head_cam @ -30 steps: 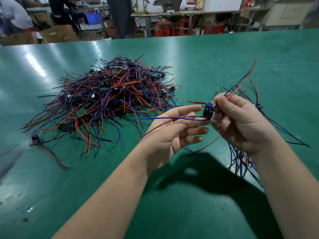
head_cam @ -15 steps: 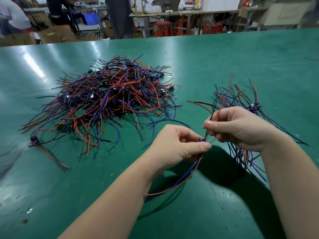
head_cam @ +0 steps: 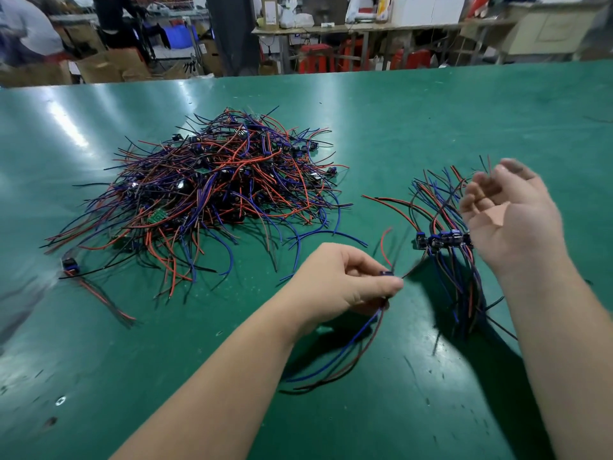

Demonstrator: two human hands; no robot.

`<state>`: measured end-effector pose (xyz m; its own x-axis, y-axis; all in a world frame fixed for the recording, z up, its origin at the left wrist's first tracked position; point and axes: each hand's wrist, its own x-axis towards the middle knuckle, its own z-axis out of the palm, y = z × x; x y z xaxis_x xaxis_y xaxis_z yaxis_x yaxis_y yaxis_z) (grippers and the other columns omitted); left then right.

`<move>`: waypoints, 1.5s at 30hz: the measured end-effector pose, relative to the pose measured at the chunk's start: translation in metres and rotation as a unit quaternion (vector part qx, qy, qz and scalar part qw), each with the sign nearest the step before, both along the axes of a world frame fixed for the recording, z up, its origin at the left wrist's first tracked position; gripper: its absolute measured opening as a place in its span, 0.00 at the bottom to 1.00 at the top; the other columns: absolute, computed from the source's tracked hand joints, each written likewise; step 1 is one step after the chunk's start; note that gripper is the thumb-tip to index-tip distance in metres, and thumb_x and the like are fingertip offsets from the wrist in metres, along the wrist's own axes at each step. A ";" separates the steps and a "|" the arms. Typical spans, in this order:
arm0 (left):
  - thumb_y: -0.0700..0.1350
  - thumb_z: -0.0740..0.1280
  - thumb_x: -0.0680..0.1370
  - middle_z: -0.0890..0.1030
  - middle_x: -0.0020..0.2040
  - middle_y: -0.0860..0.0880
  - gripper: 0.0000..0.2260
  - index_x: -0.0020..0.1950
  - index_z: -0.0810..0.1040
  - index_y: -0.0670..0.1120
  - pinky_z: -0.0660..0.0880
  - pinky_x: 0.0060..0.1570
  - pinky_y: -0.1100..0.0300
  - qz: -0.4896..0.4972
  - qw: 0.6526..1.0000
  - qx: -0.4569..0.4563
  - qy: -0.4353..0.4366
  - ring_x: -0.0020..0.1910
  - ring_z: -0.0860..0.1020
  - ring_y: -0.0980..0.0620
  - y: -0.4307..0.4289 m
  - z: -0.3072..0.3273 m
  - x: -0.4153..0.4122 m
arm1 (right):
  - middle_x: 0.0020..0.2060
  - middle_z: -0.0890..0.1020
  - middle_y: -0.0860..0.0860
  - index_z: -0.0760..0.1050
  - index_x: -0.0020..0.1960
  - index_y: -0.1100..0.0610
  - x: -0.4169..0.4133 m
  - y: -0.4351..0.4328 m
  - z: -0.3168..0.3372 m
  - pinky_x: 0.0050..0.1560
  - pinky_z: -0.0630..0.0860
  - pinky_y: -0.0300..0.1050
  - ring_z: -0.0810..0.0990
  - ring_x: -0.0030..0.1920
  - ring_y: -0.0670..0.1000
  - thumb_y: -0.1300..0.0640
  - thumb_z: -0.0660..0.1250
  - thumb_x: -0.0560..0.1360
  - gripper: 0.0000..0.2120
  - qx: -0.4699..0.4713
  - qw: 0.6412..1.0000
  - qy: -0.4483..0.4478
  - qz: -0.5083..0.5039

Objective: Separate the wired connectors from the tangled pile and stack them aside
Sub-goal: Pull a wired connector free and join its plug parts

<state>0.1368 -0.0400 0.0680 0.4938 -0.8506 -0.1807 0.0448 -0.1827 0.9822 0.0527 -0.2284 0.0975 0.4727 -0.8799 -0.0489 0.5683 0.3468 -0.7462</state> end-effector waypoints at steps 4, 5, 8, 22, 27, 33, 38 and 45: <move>0.38 0.71 0.74 0.82 0.36 0.44 0.02 0.42 0.80 0.40 0.78 0.32 0.65 0.095 0.993 -0.053 0.045 0.29 0.79 0.55 -0.005 0.000 0.003 | 0.28 0.75 0.50 0.72 0.40 0.55 0.008 0.023 -0.005 0.31 0.69 0.41 0.72 0.27 0.48 0.66 0.63 0.77 0.09 -0.193 0.967 0.152 0.074; 0.38 0.71 0.74 0.82 0.36 0.44 0.02 0.43 0.80 0.40 0.78 0.31 0.66 0.111 0.991 -0.061 0.049 0.28 0.79 0.55 -0.005 0.000 0.005 | 0.29 0.77 0.50 0.73 0.40 0.55 0.009 0.030 -0.007 0.31 0.70 0.41 0.73 0.28 0.48 0.66 0.65 0.76 0.08 -0.277 0.933 0.199 0.114; 0.40 0.69 0.75 0.82 0.35 0.46 0.04 0.45 0.80 0.39 0.78 0.32 0.66 0.131 0.987 -0.075 0.053 0.28 0.79 0.56 -0.005 0.001 0.009 | 0.36 0.82 0.52 0.79 0.44 0.54 0.011 0.049 -0.015 0.36 0.73 0.52 0.76 0.34 0.54 0.62 0.70 0.73 0.03 -0.431 0.833 0.264 0.224; 0.42 0.58 0.83 0.82 0.49 0.49 0.10 0.55 0.78 0.50 0.78 0.41 0.57 0.094 0.993 -0.066 0.036 0.35 0.81 0.52 -0.007 0.001 0.006 | 0.37 0.82 0.49 0.78 0.42 0.54 0.015 0.046 -0.022 0.40 0.78 0.36 0.78 0.34 0.45 0.65 0.75 0.68 0.09 -0.480 0.829 0.276 0.075; 0.39 0.59 0.81 0.83 0.46 0.53 0.11 0.49 0.79 0.51 0.74 0.35 0.69 0.150 0.988 -0.036 0.002 0.37 0.79 0.58 -0.006 0.002 0.015 | 0.36 0.82 0.51 0.81 0.39 0.57 0.016 0.028 -0.032 0.45 0.75 0.42 0.80 0.38 0.50 0.60 0.73 0.69 0.02 -0.543 0.699 0.465 -0.017; 0.40 0.63 0.75 0.78 0.37 0.47 0.11 0.48 0.82 0.53 0.69 0.32 0.63 0.317 0.909 0.057 -0.265 0.32 0.72 0.51 0.012 0.001 0.048 | 0.39 0.82 0.50 0.83 0.44 0.54 0.016 0.024 -0.036 0.48 0.75 0.42 0.80 0.44 0.51 0.58 0.72 0.71 0.02 -0.527 0.657 0.537 0.055; 0.47 0.60 0.75 0.71 0.65 0.46 0.14 0.56 0.75 0.63 0.62 0.59 0.55 0.313 0.851 0.251 -0.340 0.62 0.63 0.44 0.022 -0.005 0.066 | 0.42 0.83 0.50 0.83 0.47 0.55 0.017 0.029 -0.037 0.43 0.66 0.34 0.76 0.41 0.48 0.60 0.72 0.71 0.05 -0.542 0.641 0.537 0.085; 0.47 0.59 0.76 0.75 0.60 0.46 0.18 0.63 0.71 0.62 0.60 0.53 0.52 0.267 0.850 0.294 -0.345 0.59 0.63 0.45 0.019 -0.016 0.068 | 0.36 0.79 0.47 0.73 0.49 0.53 0.014 0.024 -0.038 0.35 0.69 0.39 0.77 0.40 0.49 0.59 0.73 0.69 0.12 -0.485 0.703 0.520 0.025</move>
<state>0.2047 -0.0214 0.0524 0.9423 -0.3348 -0.0083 -0.2745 -0.7862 0.5536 0.0669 -0.2047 0.0594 0.6569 -0.7213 0.2194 -0.4540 -0.6108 -0.6487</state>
